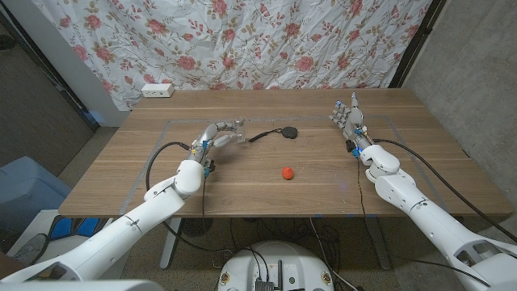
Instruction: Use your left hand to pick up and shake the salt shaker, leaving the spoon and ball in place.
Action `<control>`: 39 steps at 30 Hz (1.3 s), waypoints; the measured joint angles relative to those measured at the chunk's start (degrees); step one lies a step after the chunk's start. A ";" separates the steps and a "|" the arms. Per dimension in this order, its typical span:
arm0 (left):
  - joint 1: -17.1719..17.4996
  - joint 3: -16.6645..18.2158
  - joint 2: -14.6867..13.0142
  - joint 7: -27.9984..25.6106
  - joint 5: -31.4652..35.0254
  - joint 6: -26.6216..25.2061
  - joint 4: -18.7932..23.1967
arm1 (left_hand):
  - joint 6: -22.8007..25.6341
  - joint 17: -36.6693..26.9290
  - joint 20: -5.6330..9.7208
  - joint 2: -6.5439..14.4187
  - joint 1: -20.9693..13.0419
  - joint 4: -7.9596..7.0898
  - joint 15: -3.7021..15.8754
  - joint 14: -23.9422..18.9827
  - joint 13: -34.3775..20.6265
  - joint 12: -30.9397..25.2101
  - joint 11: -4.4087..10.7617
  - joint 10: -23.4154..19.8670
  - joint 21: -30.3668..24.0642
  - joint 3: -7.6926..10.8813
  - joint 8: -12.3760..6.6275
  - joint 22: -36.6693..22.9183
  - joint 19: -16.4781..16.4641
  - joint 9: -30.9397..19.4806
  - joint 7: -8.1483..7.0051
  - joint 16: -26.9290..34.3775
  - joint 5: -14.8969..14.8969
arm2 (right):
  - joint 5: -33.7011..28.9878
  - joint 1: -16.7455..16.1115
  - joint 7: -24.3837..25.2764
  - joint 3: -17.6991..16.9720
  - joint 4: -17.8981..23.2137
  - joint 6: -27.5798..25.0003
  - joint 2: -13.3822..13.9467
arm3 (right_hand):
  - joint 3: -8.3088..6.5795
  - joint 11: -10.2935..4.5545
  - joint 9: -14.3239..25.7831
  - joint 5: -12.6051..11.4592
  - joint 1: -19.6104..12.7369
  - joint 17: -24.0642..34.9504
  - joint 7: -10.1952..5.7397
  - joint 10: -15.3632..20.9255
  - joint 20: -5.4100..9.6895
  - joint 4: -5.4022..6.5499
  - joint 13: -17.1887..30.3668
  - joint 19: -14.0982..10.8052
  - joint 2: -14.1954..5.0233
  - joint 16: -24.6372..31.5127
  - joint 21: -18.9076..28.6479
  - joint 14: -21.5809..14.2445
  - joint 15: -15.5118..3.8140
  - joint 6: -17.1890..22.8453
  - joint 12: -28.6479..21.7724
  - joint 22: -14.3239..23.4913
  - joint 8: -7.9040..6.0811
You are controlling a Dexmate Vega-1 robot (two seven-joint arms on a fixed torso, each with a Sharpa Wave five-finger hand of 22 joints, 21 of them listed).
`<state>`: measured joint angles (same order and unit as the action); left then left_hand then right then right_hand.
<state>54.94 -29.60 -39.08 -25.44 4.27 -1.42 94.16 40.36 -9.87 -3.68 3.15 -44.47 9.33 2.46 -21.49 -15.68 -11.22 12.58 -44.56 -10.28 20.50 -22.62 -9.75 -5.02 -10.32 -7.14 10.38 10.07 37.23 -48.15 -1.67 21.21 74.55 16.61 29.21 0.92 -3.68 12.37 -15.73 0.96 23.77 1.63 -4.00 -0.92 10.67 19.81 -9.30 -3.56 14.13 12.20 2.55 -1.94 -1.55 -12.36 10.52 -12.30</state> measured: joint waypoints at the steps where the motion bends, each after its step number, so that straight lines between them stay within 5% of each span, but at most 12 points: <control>1: 0.01 0.00 -0.02 0.00 0.03 0.05 -0.05 | 0.00 0.00 0.00 0.00 0.00 0.00 0.00 0.00 0.08 0.00 0.17 0.18 0.00 0.00 0.07 0.00 0.00 0.00 0.00 0.00 0.00 | 0.00 0.00 0.00 0.00 0.00 0.00 0.00 | 0.00 0.00 0.00 0.00 0.00 0.00 0.00 0.00 0.00 0.00 0.00 0.00 0.00 0.00 0.00 0.00 0.00 0.00 0.00 0.00 0.00; 39: 1.31 0.05 -1.45 0.75 -0.36 2.59 -4.36 | -0.02 -0.01 0.01 0.24 1.60 -0.08 0.09 1.13 1.06 -0.03 0.19 0.80 -0.01 0.08 1.62 0.00 0.42 0.03 -0.02 0.01 0.11 | 0.00 0.02 -0.04 0.00 -0.04 0.01 -0.02 | 0.00 0.00 0.00 0.00 0.00 0.00 0.00 0.00 0.00 0.00 -0.01 0.00 0.00 0.00 0.00 0.00 0.00 0.00 0.00 0.00 0.00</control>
<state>56.25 -29.55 -40.53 -24.69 3.91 1.17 89.80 40.34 -9.88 -3.67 3.39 -42.87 9.25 2.56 -20.35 -14.62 -11.25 12.77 -43.77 -10.28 20.58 -21.00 -9.74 -4.60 -10.29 -7.16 10.38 10.17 37.23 -48.13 -1.71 21.21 74.51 16.62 29.19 0.92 -3.68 12.37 -15.73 0.96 23.77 1.63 -4.00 -0.92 10.67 19.80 -9.30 -3.56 14.13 12.20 2.55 -1.94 -1.55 -12.36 10.52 -12.30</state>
